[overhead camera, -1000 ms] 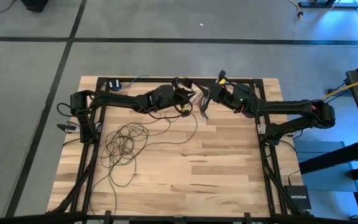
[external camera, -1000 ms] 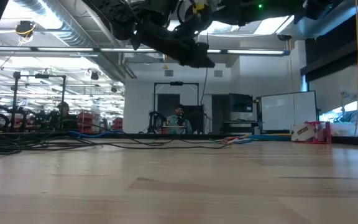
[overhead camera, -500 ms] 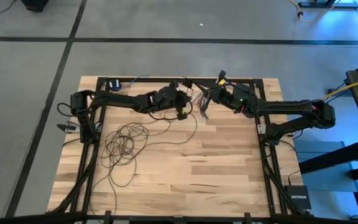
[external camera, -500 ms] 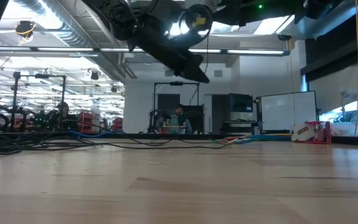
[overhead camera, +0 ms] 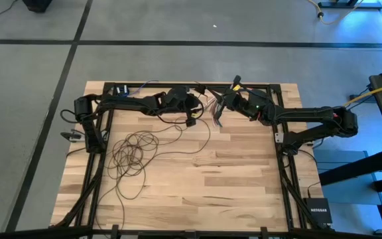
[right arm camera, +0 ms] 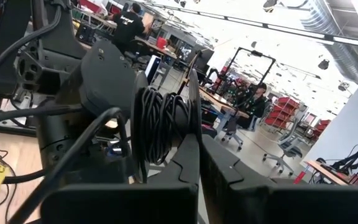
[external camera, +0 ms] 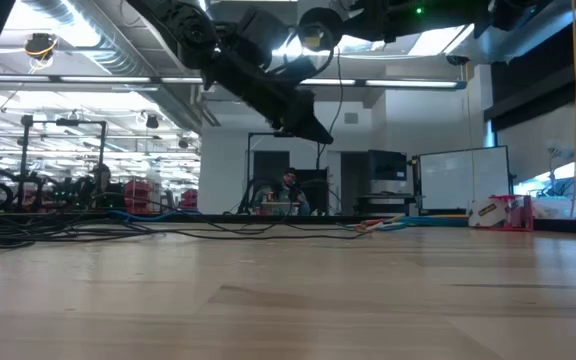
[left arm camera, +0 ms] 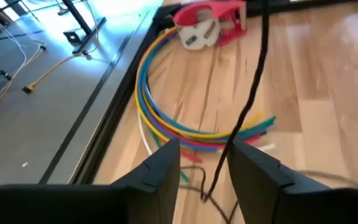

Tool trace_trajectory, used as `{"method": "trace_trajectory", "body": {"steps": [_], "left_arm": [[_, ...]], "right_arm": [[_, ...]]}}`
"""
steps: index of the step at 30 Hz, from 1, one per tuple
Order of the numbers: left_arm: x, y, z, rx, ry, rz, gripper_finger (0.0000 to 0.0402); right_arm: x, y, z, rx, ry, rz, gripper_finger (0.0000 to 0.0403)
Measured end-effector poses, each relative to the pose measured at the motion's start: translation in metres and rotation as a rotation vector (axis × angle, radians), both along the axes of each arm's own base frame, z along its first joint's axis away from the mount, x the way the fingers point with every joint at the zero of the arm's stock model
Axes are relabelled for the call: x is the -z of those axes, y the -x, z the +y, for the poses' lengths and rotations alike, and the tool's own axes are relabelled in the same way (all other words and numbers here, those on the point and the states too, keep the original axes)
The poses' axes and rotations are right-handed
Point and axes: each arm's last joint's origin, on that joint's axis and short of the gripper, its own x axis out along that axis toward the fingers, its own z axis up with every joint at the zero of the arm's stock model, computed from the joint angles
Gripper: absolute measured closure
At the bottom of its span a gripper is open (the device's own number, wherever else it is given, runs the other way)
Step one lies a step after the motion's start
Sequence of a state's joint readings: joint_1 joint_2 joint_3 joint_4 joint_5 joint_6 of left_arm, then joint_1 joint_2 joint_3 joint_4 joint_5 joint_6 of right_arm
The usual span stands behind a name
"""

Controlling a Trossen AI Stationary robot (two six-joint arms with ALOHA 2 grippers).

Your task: Coiling cords

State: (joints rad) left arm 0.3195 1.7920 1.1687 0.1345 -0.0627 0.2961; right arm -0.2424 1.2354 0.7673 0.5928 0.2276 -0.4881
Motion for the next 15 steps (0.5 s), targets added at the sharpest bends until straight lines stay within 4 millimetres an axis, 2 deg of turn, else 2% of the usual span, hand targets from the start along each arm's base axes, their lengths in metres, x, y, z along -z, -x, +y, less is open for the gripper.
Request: {"method": "trace_trajectory", "body": {"steps": [5, 11, 15], "left_arm": [[0.0002, -0.0014, -0.0049, 0.031, -0.029, 0.016, 0.0283], [-0.0017, -0.0042, -0.0081, 0.086, -0.016, -0.021, 0.0314], [0.0056, -0.0076, -0.0075, 0.090, 0.006, -0.022, 0.0324]], "right_arm": [[0.0000, 0.0000, 0.0000, 0.000, 0.001, 0.001, 0.0400], [-0.0001, 0.0000, 0.0000, 0.000, 0.001, 0.000, 0.0400], [-0.0001, 0.0000, 0.0000, 0.000, 0.002, 0.000, 0.0400]]}}
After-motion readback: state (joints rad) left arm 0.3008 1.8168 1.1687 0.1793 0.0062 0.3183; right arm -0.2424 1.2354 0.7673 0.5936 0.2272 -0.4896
